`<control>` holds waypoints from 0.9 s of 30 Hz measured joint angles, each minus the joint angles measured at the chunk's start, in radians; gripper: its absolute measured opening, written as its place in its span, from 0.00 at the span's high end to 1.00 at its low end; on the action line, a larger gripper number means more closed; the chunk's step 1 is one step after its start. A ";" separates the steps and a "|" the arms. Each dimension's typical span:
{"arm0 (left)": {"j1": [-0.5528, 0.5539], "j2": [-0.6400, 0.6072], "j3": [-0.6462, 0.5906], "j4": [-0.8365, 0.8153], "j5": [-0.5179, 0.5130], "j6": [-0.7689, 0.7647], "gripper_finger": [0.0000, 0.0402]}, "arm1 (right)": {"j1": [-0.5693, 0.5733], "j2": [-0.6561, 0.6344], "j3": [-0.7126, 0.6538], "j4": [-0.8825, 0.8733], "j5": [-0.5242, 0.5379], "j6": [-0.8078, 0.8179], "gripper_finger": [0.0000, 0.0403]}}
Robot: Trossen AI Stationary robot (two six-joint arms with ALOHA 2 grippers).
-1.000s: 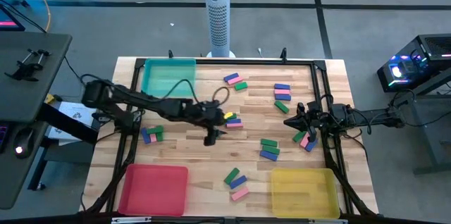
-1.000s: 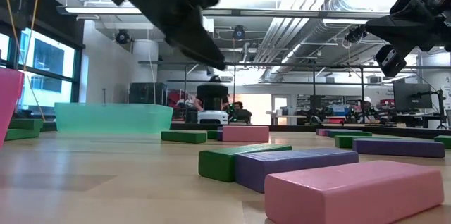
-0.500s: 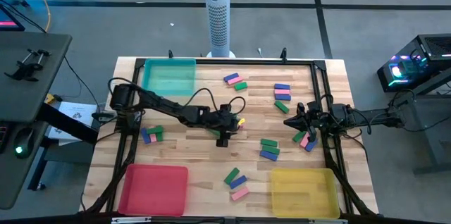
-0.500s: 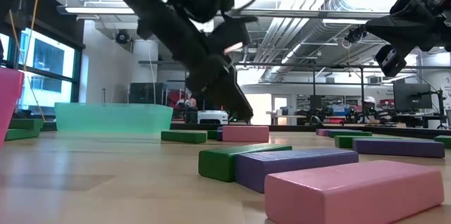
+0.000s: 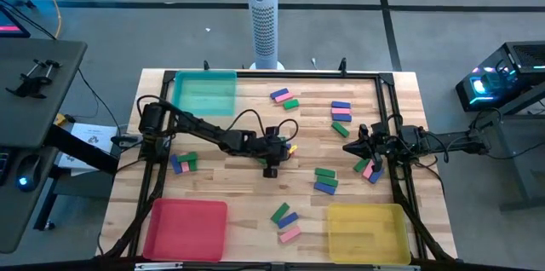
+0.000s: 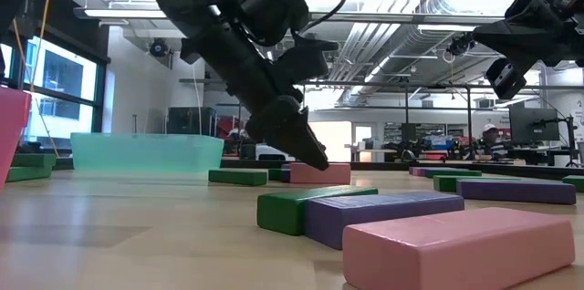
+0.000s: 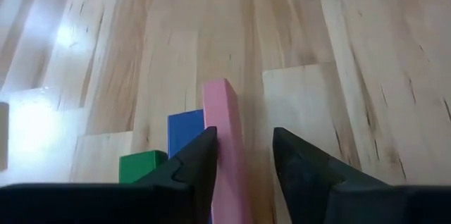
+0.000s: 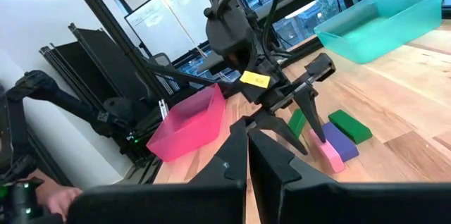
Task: Sort blocks
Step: Put the pink block into the green bin
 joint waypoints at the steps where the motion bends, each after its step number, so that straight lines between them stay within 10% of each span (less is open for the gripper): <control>1: 0.000 0.001 0.000 -0.001 0.001 -0.009 0.71 | 0.000 0.000 0.000 0.000 0.000 0.000 1.00; 27: -0.026 -0.038 -0.004 -0.042 -0.033 -0.013 0.61 | 0.000 0.000 0.000 0.000 0.000 0.000 1.00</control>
